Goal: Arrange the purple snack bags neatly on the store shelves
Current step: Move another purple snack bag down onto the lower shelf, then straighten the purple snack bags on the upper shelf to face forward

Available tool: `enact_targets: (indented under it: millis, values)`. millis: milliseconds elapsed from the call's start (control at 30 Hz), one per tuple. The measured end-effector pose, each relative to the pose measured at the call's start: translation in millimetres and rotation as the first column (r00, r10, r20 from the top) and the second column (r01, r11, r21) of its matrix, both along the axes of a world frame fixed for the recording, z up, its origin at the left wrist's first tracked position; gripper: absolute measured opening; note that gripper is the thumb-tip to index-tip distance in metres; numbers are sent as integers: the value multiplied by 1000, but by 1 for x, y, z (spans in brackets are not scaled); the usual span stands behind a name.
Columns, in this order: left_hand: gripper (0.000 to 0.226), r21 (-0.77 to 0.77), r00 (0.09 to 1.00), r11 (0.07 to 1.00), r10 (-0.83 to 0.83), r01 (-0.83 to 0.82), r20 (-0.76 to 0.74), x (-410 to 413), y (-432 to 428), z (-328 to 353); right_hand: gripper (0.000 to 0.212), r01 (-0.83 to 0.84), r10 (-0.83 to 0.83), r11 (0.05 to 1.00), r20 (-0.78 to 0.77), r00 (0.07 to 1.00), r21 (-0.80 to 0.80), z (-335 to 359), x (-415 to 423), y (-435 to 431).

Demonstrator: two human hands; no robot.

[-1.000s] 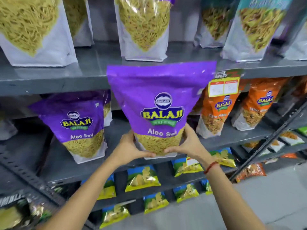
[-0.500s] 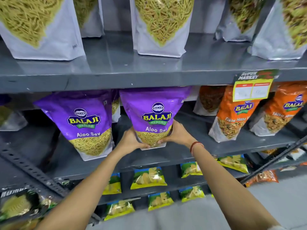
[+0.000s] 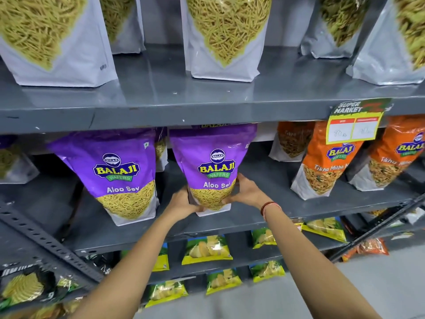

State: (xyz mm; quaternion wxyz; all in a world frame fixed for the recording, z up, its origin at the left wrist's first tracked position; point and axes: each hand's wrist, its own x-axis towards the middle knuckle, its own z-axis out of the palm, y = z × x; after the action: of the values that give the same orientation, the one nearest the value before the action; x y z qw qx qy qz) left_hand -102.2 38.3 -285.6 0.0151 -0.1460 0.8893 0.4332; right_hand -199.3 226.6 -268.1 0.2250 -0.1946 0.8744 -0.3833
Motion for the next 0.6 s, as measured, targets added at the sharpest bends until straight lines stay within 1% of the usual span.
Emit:
enact_targets:
  millis: [100, 167, 200, 267, 333, 367, 400, 467, 500, 567, 600]
  values:
    - [44, -116, 995, 993, 4, 8, 104, 15, -5, 23, 70, 39, -29, 991, -81, 996, 127, 22, 18, 9]
    - [46, -103, 990, 992, -62, 75, 127, 29, -8, 51, 59, 24, -5, 991, -144, 990, 132, 48, 37, 17]
    - [48, -73, 991, 991, -103, 110, 89, 38, -7, 69, 54, 16, 3, 994, -176, 984, 107, 63, 48, 20]
    - [50, 7, 986, 987, -159, 160, -45, 58, 0, 115, 52, 14, 1, 998, -261, 965, 57, 99, 72, 26]
    - [42, 91, 963, 975, -183, 203, -196, 76, 11, 164, 56, 25, -13, 999, -370, 929, 26, 139, 98, 30]
    - [37, 117, 938, 967, -186, 228, -291, 84, 17, 187, 58, 28, -29, 1000, -415, 910, -10, 159, 109, 32]
    - [32, 133, 902, 960, -177, 246, -395, 91, 21, 208, 58, 25, -52, 998, -455, 889, -65, 178, 120, 36]
    - [25, 156, 797, 950, -130, 270, -590, 97, 25, 241, 54, 17, -123, 978, -514, 849, -206, 214, 134, 42]
    - [23, 160, 745, 950, -98, 267, -660, 95, 25, 254, 51, 20, -170, 961, -531, 830, -276, 228, 136, 44]
    - [20, 152, 655, 962, -35, 226, -755, 84, 21, 274, 43, 28, -282, 910, -567, 774, -415, 252, 130, 44]
    - [19, 141, 619, 970, -13, 199, -785, 75, 18, 282, 44, 30, -344, 877, -583, 736, -480, 261, 122, 43]
